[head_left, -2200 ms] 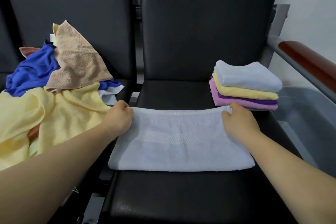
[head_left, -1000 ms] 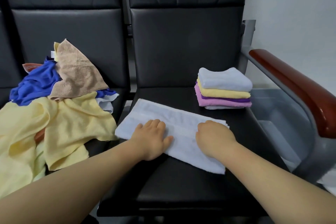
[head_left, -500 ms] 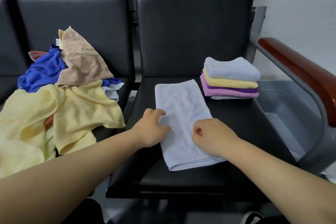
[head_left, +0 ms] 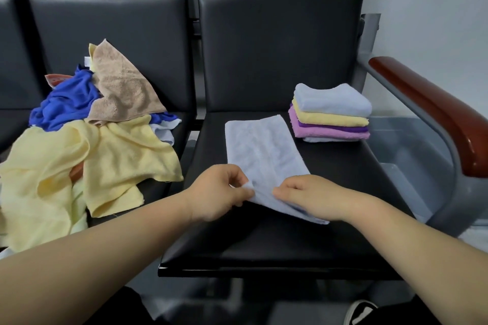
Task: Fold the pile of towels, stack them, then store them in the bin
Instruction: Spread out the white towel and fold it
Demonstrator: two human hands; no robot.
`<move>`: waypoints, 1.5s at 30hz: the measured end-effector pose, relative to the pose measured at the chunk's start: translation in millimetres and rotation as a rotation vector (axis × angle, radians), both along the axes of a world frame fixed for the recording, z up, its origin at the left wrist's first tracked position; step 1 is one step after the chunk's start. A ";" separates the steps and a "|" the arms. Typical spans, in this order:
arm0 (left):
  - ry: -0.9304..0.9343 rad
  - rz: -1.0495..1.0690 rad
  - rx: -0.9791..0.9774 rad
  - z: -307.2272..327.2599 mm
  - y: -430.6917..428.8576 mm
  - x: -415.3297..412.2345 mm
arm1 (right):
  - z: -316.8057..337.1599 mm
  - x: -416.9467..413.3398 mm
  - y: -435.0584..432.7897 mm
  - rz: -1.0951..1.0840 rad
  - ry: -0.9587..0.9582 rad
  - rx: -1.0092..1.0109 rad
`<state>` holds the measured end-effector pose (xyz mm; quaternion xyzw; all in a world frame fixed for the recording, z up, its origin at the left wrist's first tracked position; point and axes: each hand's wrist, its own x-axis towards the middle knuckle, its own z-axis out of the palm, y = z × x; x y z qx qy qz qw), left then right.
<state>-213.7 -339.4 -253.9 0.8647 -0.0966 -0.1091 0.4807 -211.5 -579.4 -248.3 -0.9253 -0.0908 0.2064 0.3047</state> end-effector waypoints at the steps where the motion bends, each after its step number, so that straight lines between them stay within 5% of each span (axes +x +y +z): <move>1: -0.021 0.039 -0.009 1.1 0.8 2.4 | 0.7 -3.4 0.8 0.013 -0.010 -0.029; 6: -0.096 0.112 -0.028 10.0 7.9 11.3 | -2.5 -7.6 2.1 -0.041 -0.210 -0.201; 11: -0.009 0.176 -0.210 29.3 29.1 20.1 | 6.4 5.6 -0.5 -0.224 -0.236 0.056; 13: 0.139 0.157 -0.239 34.3 39.2 19.0 | 9.4 10.6 -2.4 -0.249 -0.128 0.163; 17: 0.579 0.031 -0.157 39.4 56.4 12.8 | 12.2 13.7 -6.3 -0.244 0.416 0.371; 20: 0.678 0.014 -0.124 40.7 62.2 14.3 | 12.8 18.7 -6.7 -0.212 0.566 0.391; 27: 0.315 0.309 -0.240 24.0 56.8 42.3 | 9.3 45.2 1.3 -0.432 0.331 0.543; 31: 0.144 0.394 -0.174 12.0 48.5 63.3 | 0.8 62.8 9.7 -0.520 0.084 0.449; 37: -0.078 0.480 0.080 -14.0 38.4 93.8 | -19.6 87.8 16.9 -0.636 -0.087 0.449; 45: -0.221 0.411 0.371 -44.5 30.8 109.1 | -46.5 108.5 17.2 -0.603 -0.255 0.137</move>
